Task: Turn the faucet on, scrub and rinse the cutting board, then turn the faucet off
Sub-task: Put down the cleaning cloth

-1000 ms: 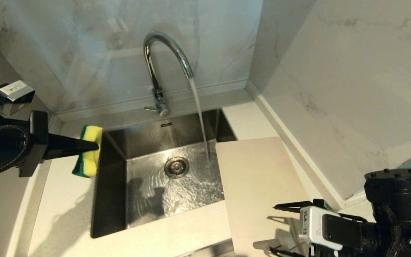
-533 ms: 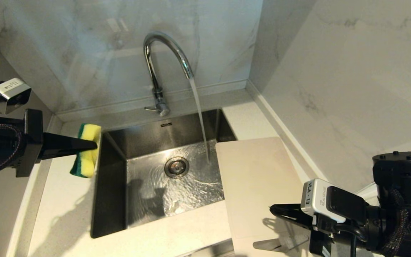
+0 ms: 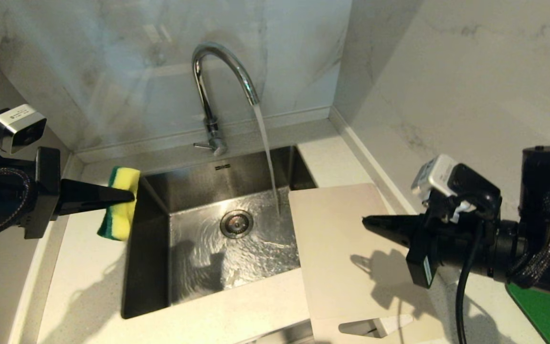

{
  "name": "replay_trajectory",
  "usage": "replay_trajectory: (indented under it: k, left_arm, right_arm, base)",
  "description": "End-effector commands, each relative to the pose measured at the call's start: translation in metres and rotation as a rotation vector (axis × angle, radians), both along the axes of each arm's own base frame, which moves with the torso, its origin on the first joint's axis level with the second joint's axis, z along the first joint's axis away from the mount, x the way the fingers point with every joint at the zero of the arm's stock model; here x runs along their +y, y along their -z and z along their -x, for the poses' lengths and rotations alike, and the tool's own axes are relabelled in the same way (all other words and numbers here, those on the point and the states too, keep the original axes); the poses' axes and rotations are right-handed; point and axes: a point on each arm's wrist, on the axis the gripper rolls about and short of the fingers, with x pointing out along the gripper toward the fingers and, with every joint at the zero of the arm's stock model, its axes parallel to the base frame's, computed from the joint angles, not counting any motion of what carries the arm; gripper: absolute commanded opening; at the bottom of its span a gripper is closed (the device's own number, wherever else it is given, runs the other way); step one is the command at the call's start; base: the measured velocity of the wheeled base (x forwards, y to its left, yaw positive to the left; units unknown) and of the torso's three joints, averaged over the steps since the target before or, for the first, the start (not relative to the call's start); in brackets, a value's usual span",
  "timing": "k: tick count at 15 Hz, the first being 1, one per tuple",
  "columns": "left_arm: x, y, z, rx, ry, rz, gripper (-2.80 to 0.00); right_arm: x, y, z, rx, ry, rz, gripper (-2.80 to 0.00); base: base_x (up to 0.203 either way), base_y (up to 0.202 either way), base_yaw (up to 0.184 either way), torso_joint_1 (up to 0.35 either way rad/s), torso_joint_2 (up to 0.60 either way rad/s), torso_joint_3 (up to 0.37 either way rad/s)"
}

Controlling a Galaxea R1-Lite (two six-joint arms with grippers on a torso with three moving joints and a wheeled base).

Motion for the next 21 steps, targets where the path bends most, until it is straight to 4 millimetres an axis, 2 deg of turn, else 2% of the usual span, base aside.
replay_trajectory:
  k: [1,5,8,10,15,19,21]
  left_arm:
    - [0.000,0.001,0.000,0.006,0.000,0.002,-2.80]
    - [0.001,0.000,0.003,0.013,-0.021,0.003,-2.80]
    - [0.002,0.000,0.003,0.015,-0.021,0.002,-2.80]
    - [0.002,0.000,0.003,0.016,-0.021,0.002,-2.80]
    - [0.001,0.000,0.002,0.018,-0.020,0.002,-2.80]
    - [0.001,0.002,0.002,0.022,-0.020,0.000,-2.80]
    - [0.001,0.002,0.002,0.024,-0.020,0.001,-2.80]
  right_arm:
    - [0.002,-0.029,-0.011,-0.049,0.068,-0.071,-2.80]
    - [0.002,-0.082,-0.037,-0.162,0.416,-0.198,-2.80]
    - [-0.005,-0.123,-0.040,-0.273,0.668,-0.324,-2.80]
    - [-0.014,-0.146,-0.021,-0.341,0.709,-0.372,-2.80]
    - [-0.034,-0.190,0.053,-0.448,0.681,-0.445,-2.80]
    - [-0.051,-0.210,0.115,-0.515,0.657,-0.493,-2.80]
    - [-0.060,-0.212,0.145,-0.521,0.658,-0.495,-2.80]
  base:
    - [0.000,0.000,0.000,0.000,0.00,0.000]
    - [0.000,0.000,0.000,0.000,0.00,0.000]
    - [0.000,0.000,0.000,0.000,0.00,0.000]
    - [0.000,0.000,0.000,0.000,0.00,0.000]
    - [0.000,0.000,0.000,0.000,0.00,0.000]
    - [0.000,0.000,0.000,0.000,0.00,0.000]
    - [0.000,0.000,0.000,0.000,0.00,0.000]
